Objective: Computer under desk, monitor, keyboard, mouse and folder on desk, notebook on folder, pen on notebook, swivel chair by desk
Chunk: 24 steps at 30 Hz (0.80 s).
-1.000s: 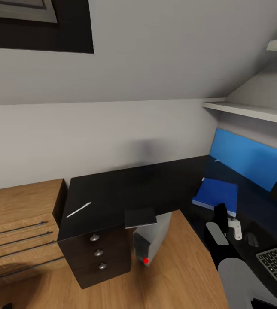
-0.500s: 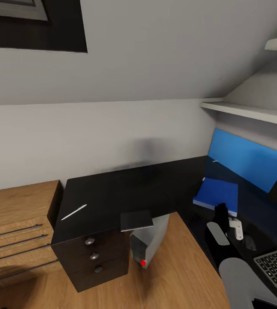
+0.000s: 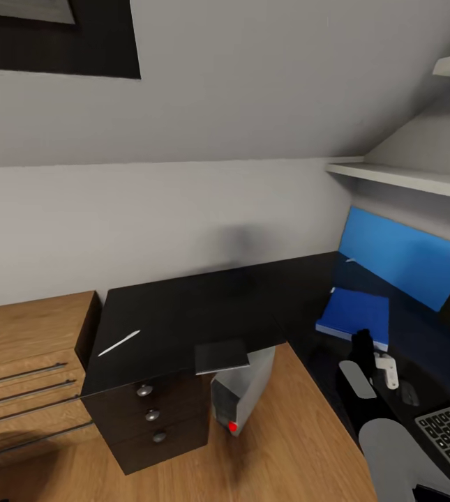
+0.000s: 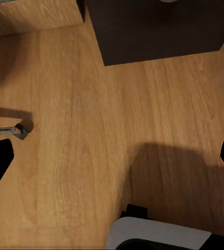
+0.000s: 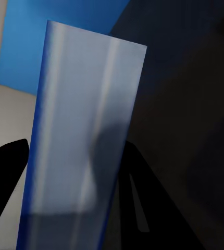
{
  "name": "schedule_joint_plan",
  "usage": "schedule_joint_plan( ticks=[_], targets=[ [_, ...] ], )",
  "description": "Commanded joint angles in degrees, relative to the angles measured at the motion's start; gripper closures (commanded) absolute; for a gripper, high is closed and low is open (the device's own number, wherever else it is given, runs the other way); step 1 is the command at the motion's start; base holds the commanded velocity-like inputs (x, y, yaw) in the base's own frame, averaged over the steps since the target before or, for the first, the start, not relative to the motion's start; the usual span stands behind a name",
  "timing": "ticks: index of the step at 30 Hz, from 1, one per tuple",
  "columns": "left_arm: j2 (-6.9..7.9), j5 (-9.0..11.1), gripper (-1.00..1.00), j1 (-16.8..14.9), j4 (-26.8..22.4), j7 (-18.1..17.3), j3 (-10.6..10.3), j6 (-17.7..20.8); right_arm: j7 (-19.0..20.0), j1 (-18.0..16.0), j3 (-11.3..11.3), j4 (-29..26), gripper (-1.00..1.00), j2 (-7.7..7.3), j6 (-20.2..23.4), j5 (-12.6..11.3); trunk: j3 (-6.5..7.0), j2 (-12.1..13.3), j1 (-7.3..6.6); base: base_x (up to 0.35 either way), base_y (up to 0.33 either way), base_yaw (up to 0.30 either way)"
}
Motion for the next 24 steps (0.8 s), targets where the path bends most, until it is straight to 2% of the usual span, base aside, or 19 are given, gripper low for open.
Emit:
schedule_joint_plan(
  ticks=[1,4,7,9,22,24],
  targets=[
    [0.01,-0.03,-1.0,-0.01,-0.06,0.55,-0.48,0.05,-0.05,-0.03,0.09,-0.08,1.0,0.02,-0.18,-0.12,-0.26,-0.47,0.23,0.0,0.0,0.0],
    [0.01,0.0,-1.0,-0.01,-0.07,0.54,-0.47,0.24,2.01,-0.03,0.1,-0.15,1.0,0.14,-0.43,-0.1,-0.8,-1.67,0.89,0.0,0.0,0.0],
    [0.0,0.02,-1.0,-0.01,-0.07,0.54,-0.4,0.26,6.97,0.04,0.12,-0.14,1.0,0.28,-0.45,-0.36,-1.33,-2.87,1.55,0.0,0.0,0.0],
    [0.0,0.02,-1.0,-0.01,-0.07,0.54,-0.38,0.24,8.11,0.05,0.11,-0.11,1.0,0.31,-0.46,-0.46,-1.69,-3.68,1.99,0.0,0.0,0.0],
    [0.0,0.02,-1.0,-0.01,-0.09,0.54,-0.43,0.1,8.81,0.05,0.03,-0.06,1.0,0.23,-0.15,-0.6,-4.03,-8.89,4.84,0.0,0.0,0.0],
    [0.03,0.02,-1.0,-0.01,-1.38,0.55,-0.51,0.06,8.81,0.05,0.01,-0.03,1.0,0.28,-0.15,-0.61,-4.39,-9.69,5.28,0.0,0.0,0.0]
  ],
)
